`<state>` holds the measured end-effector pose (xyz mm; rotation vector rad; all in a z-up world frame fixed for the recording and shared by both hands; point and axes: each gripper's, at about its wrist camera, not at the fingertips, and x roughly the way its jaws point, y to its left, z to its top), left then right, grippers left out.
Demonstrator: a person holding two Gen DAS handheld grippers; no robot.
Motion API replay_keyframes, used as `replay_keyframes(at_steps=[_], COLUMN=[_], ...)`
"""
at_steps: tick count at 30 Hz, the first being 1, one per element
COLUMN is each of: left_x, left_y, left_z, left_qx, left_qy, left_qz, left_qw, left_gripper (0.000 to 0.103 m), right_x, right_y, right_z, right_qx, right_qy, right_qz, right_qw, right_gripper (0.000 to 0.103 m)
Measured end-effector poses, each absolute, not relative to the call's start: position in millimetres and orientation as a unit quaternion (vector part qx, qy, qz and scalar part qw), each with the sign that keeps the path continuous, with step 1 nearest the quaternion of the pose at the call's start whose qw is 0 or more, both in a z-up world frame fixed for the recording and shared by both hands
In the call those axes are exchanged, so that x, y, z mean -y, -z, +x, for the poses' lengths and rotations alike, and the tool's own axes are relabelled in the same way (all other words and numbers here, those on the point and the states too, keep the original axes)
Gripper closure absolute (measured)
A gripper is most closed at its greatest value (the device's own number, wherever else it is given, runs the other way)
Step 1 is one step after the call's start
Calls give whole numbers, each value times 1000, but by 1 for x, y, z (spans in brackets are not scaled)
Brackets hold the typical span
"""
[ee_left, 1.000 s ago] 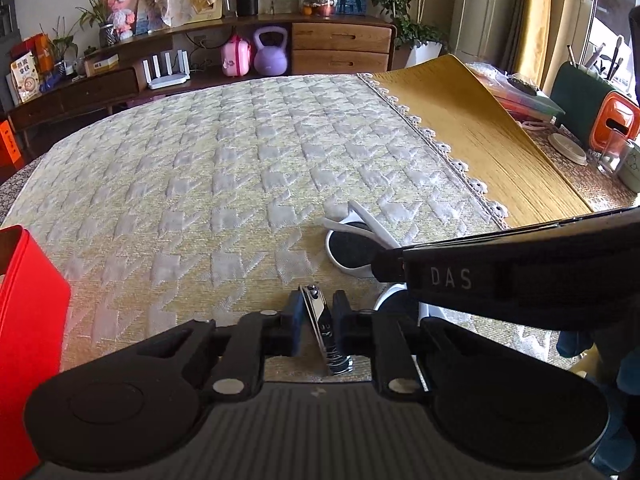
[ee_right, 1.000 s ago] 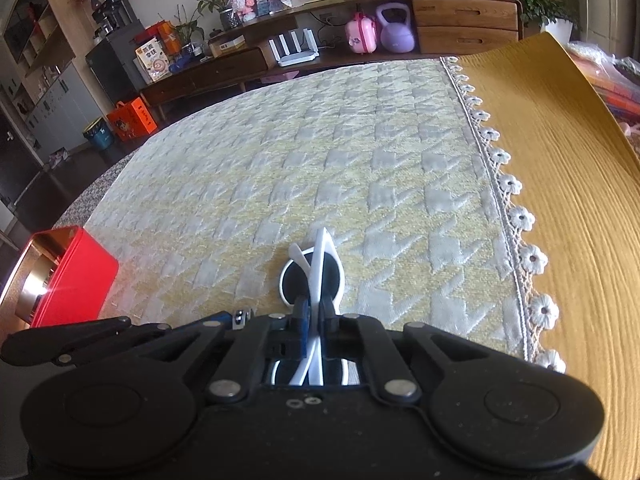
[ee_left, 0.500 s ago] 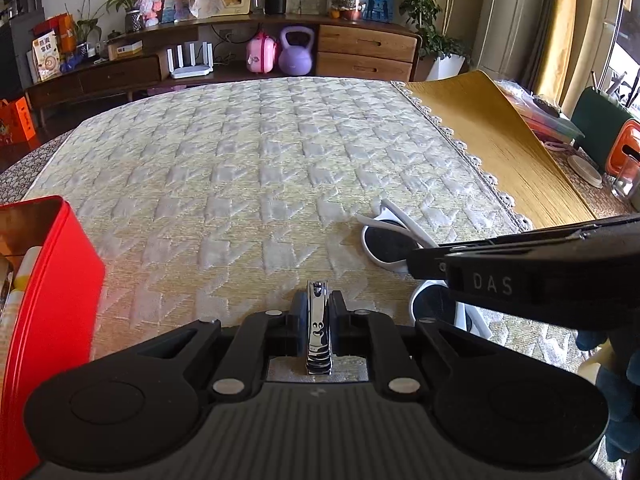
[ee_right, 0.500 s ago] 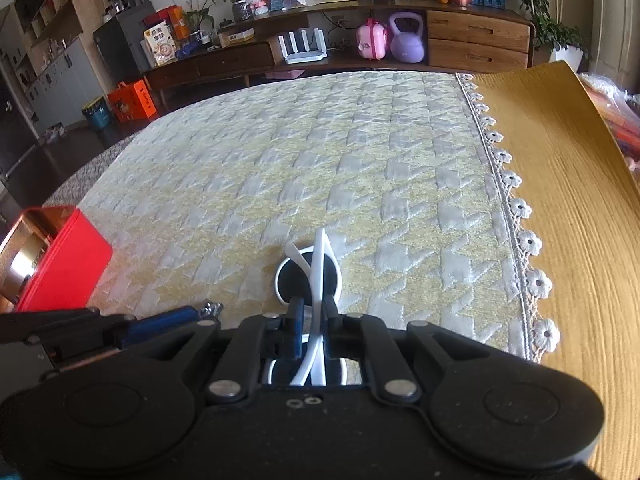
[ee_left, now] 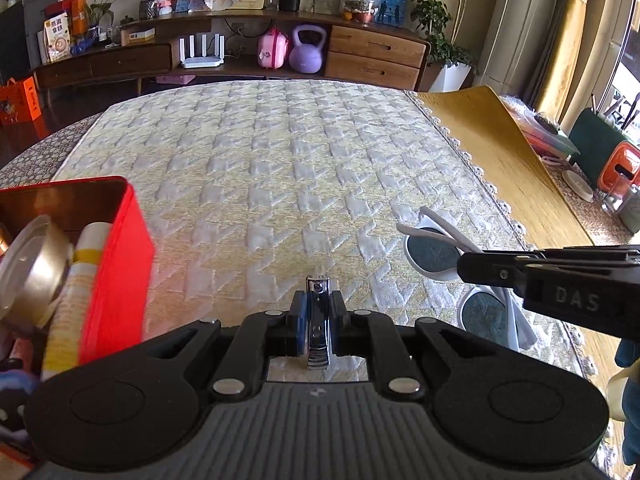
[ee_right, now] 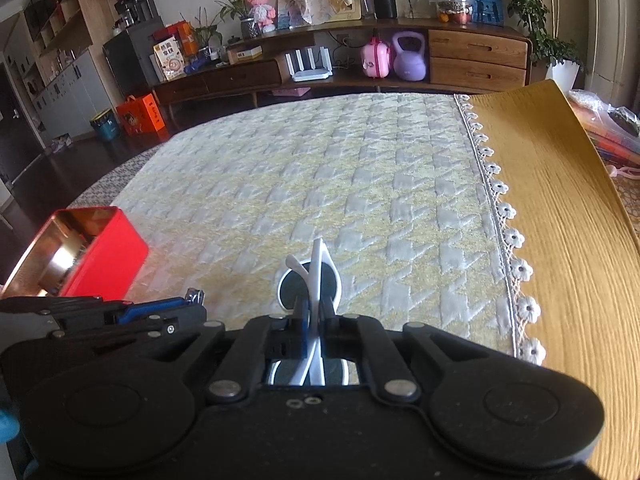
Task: Organize rigid objects
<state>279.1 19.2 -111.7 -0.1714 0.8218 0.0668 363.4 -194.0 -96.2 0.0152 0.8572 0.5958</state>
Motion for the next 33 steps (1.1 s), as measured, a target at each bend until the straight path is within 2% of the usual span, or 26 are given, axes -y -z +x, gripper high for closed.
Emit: replay_keyframes(at_steps=[11, 20, 25, 28, 29, 30, 32, 33], left_x=[-45, -35, -31, -32, -32, -33, -33, -32], left_y=[72, 93, 108, 117, 120, 122, 124, 124], left_z=[241, 251, 269, 278, 280, 281, 282, 283], left_qx=[-390, -417, -426, -432, -432, -431, -421, -417], left_qy=[-29, -7, -12, -25, -29, -33, -42, -46], left_qz=[-80, -68, -72, -77, -79, -80, -77, -74], left_qw=[917, 907, 902, 898, 898, 898, 903, 905], left_gripper=[93, 93, 87, 74, 66, 50, 35, 35], right_x=[177, 186, 197, 203, 204, 205, 208, 210], right_y=[59, 72, 86, 92, 94, 96, 102, 103], right_z=[323, 322, 328, 332, 332, 334, 336, 337], right_qx=[-382, -392, -400, -403, -404, -406, -410, -411], right_qy=[-309, -297, -296, -298, -299, -299, -298, -301], right_qz=[1, 3, 5, 11, 11, 11, 12, 12], right_qw=[871, 871, 868, 866, 864, 863, 862, 861], right_gripper=[99, 99, 99, 99, 99, 99, 99, 99])
